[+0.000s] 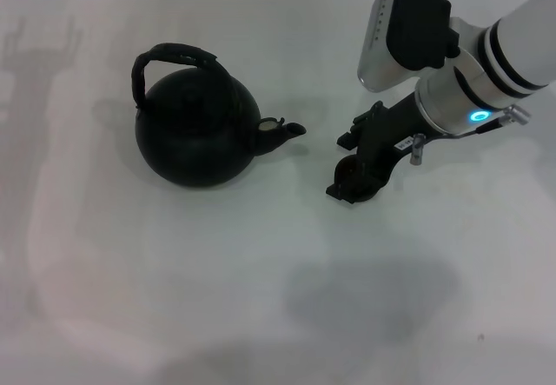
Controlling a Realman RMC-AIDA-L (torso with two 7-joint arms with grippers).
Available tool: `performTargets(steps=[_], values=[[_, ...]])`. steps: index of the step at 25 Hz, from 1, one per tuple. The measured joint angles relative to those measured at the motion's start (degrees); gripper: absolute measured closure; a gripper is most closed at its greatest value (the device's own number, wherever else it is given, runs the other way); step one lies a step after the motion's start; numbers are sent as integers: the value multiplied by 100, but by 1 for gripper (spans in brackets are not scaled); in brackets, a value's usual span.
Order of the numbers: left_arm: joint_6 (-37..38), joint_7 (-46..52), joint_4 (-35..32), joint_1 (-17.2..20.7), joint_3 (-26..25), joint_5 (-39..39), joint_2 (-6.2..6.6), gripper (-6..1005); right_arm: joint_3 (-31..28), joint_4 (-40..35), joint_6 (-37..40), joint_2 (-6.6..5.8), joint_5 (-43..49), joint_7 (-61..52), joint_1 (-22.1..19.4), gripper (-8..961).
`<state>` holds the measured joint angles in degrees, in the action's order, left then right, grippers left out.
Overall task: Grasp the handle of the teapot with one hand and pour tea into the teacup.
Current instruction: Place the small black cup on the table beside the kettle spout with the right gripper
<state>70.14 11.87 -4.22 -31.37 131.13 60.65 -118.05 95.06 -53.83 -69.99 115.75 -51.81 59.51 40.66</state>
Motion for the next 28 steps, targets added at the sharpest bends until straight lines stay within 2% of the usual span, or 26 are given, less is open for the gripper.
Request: performTargets(steps=[21,28], values=[[-1,28,-56,-18,-93,8,-8,241,-746,291,-76,-22,-731,695,-111,115],[-1,38,-49,-11,-91,9,-17,241,-1221,346,-47,-33,-735,906,-248,116]])
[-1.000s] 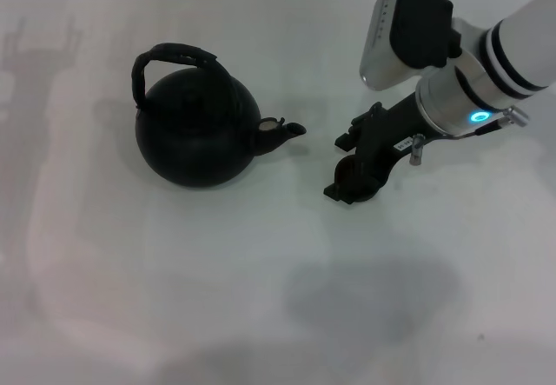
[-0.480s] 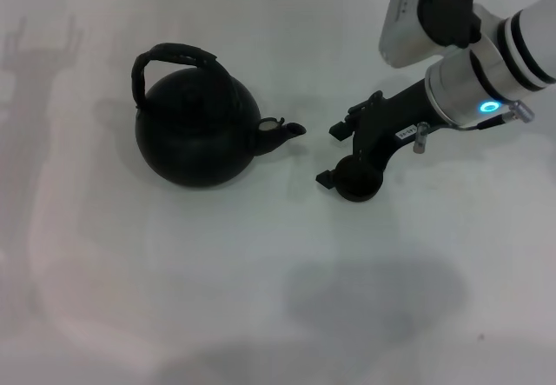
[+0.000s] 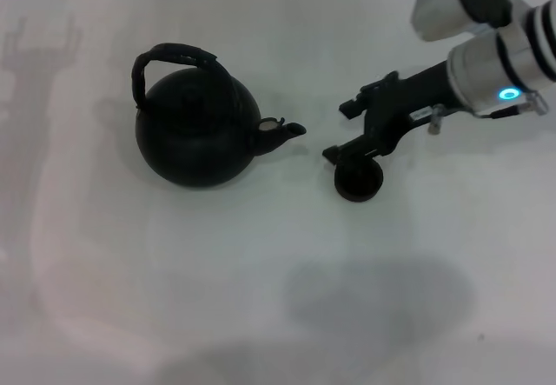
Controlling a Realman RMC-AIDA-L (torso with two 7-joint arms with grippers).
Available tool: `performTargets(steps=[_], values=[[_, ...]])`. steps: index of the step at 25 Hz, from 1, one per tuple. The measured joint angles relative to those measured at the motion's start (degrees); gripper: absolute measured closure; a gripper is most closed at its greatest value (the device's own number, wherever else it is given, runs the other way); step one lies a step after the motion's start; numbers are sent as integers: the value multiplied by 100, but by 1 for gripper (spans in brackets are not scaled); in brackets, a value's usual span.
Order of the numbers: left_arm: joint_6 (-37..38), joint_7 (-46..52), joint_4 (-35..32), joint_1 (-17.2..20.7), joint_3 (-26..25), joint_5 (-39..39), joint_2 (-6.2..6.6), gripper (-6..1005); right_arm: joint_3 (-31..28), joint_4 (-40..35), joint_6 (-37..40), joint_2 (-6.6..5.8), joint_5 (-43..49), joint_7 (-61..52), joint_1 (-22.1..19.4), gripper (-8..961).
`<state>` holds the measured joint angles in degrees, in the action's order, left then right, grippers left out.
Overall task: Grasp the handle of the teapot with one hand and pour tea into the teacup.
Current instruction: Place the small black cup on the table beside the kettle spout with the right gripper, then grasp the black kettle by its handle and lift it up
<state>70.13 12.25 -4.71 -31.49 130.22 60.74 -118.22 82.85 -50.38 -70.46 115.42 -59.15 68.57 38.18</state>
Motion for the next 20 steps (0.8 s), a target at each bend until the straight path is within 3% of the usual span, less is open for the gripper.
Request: performTargets(steps=[9,14,20], values=[[75,-11,-5,16,-97,-1,-6,241,-705,11,50,-2,0,232,-208,117],[79,-18,-3,11,-137,0,-8,241,-1168,12,454,5,-106,266,-403,117],[80,-16,30,11,-138,-1,-8,241,-1427,172,1439,-6,-1510,718,-858,118]])
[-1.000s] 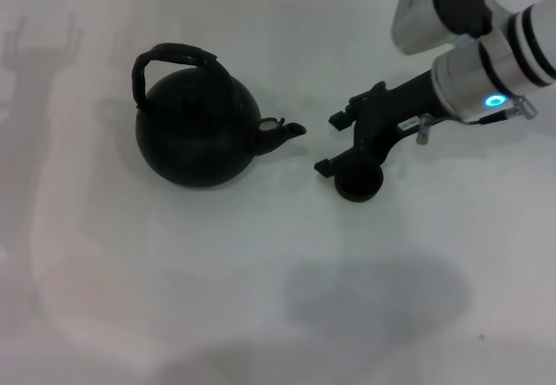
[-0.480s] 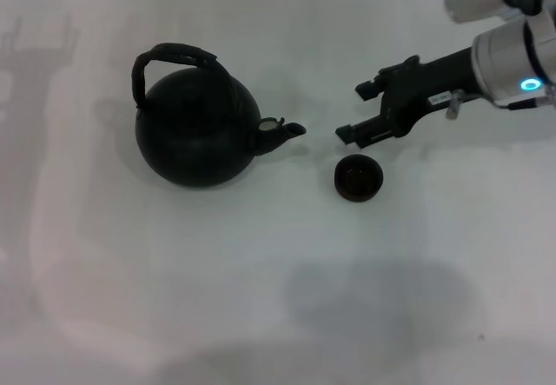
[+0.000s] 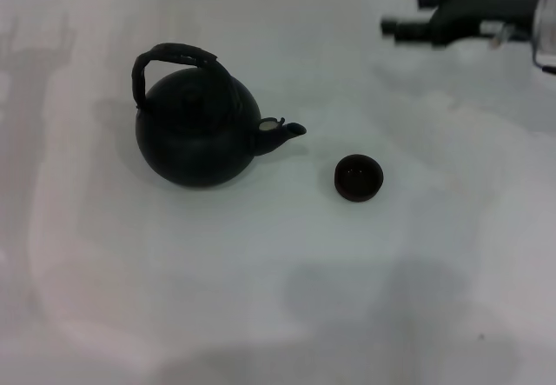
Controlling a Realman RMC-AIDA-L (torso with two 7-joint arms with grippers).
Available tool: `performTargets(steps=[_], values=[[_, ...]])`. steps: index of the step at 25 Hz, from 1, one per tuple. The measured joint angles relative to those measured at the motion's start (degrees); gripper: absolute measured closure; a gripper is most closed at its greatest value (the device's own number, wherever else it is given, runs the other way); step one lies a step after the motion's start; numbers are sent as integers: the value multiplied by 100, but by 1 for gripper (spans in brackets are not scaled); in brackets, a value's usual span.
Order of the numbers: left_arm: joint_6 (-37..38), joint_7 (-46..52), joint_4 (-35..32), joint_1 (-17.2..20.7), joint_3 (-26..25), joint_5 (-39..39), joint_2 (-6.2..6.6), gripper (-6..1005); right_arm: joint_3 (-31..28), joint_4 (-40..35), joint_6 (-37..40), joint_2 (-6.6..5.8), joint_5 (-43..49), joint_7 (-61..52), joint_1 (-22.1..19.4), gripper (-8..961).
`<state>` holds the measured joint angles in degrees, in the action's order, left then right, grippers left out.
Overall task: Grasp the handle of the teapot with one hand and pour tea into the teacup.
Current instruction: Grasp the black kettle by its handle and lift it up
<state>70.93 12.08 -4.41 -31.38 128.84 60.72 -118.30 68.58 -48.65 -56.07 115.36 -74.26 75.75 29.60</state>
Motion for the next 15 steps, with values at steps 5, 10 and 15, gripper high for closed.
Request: performTargets(steps=[5,10,15], values=[[-13,-6,17,29,0,-25,4,242,-784,802,148,1,-2035,938,-116,118],[-35,-7,97,46,37,-46,8,242,-1563,1648,177,7,-3312,1982,-127,118],[-58,-3,107,125,54,-78,-5,242,-1976,2568,157,45,-4655,4731,-98,119]])
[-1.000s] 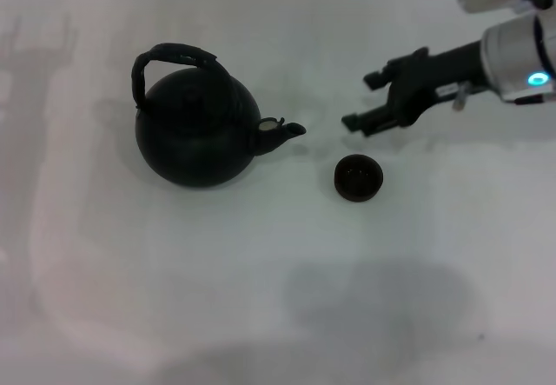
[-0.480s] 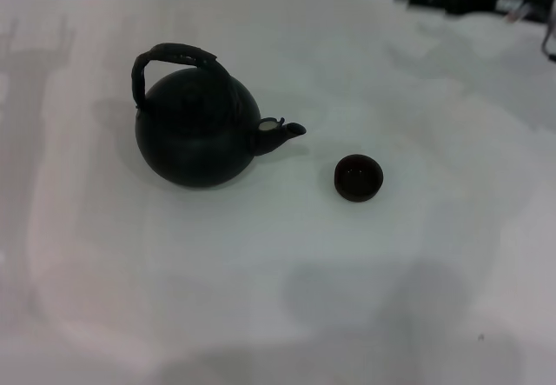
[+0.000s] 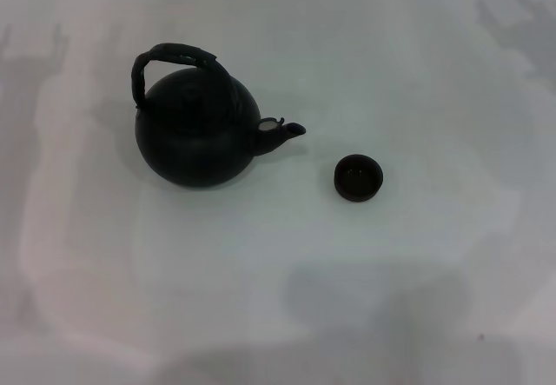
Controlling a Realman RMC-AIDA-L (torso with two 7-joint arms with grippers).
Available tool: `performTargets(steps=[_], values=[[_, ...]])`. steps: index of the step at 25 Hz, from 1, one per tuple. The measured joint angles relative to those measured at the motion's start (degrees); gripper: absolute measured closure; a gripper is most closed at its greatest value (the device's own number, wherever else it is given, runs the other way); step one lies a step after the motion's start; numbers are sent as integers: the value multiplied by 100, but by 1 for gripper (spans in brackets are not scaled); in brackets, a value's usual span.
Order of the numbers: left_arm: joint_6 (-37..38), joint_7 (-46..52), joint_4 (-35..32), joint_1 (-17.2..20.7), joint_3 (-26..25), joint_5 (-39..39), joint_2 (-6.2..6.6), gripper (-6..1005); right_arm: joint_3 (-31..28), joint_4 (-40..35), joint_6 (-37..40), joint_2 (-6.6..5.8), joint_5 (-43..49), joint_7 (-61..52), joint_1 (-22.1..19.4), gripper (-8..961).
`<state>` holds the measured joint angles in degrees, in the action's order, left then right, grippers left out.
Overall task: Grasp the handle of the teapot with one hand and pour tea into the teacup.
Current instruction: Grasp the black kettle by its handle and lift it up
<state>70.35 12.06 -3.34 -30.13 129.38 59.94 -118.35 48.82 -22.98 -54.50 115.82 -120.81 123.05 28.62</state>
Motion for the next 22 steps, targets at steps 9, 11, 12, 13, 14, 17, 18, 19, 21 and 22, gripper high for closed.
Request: performTargets(steps=[9,11,12,13,14,17,18,19,21,22], values=[[-30,24,2,167,0,-1,-27,243,-30,1124,-301,28,-1998,2743,158,119],[-82,27,-7,220,5,-2,-29,243,-44,1155,-321,14,-2129,2714,134,119],[-107,27,-18,248,18,-7,-30,242,-67,1157,-321,10,-2149,2700,113,119],[-120,28,-27,285,42,-24,-31,242,-99,1161,-320,6,-2168,2686,94,119],[-120,28,-27,285,42,-24,-31,242,-160,1175,-312,3,-2176,2673,71,118],[-101,42,-55,427,108,-235,-38,242,-443,1320,-286,0,-2186,2643,47,118],[-64,59,-65,472,110,-344,-38,242,-573,1408,-278,-2,-2189,2637,47,118],[-26,80,-72,515,112,-445,-37,241,-682,1473,-272,-4,-2191,2633,46,118],[53,160,-81,612,115,-665,-29,241,-830,1551,-257,-7,-2195,2629,47,118],[91,218,-74,664,115,-779,-22,241,-859,1572,-246,-9,-2197,2628,47,118]])
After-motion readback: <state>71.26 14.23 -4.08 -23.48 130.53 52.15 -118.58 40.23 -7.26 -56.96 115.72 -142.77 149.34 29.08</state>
